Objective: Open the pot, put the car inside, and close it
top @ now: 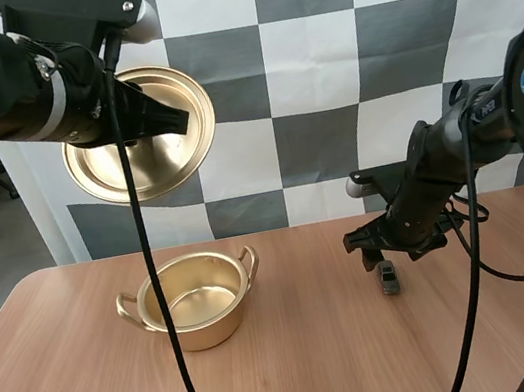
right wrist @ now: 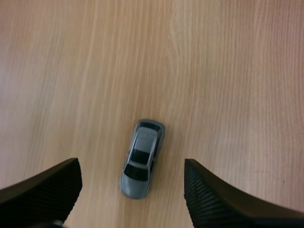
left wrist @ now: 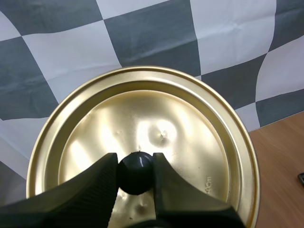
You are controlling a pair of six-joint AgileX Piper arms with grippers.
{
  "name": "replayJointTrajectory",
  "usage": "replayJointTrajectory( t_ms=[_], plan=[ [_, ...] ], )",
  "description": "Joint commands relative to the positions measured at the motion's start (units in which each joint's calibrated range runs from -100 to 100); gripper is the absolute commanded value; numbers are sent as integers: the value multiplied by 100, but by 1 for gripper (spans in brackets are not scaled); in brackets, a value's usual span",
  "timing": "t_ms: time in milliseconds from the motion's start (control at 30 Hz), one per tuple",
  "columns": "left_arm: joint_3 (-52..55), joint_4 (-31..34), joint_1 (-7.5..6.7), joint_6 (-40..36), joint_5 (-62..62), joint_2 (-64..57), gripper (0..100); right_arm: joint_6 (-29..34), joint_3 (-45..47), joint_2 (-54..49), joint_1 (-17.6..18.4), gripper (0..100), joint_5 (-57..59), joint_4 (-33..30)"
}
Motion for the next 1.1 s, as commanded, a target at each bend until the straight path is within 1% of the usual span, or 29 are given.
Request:
replayJointTrajectory(
  t_ms=[0,333,600,833,967,1000,1067],
  plan=[
    [-9,-30,0,-3,-2,1,0,-6,-69,208,-5,100,-39,37],
    [-138,-103,0,-3,-26,1,0,-34,-83,843,-5,100,-677,48],
    [-615,-252,0,-3,192,1,0,-34,-83,994,-5,100,-948,85],
    [-654,-278,0,-3,226,1,0,-34,-83,1106,-5,99,-1001,85],
    [-654,-278,0,-3,226,1,0,-34,-83,1118,-5,92,-1044,85],
    [-654,-278,0,-3,226,1,0,-34,-83,1118,-5,87,-1044,85],
    [-654,-278,0,-3,226,1,0,-34,-83,1118,-5,66,-1019,85]
  ],
)
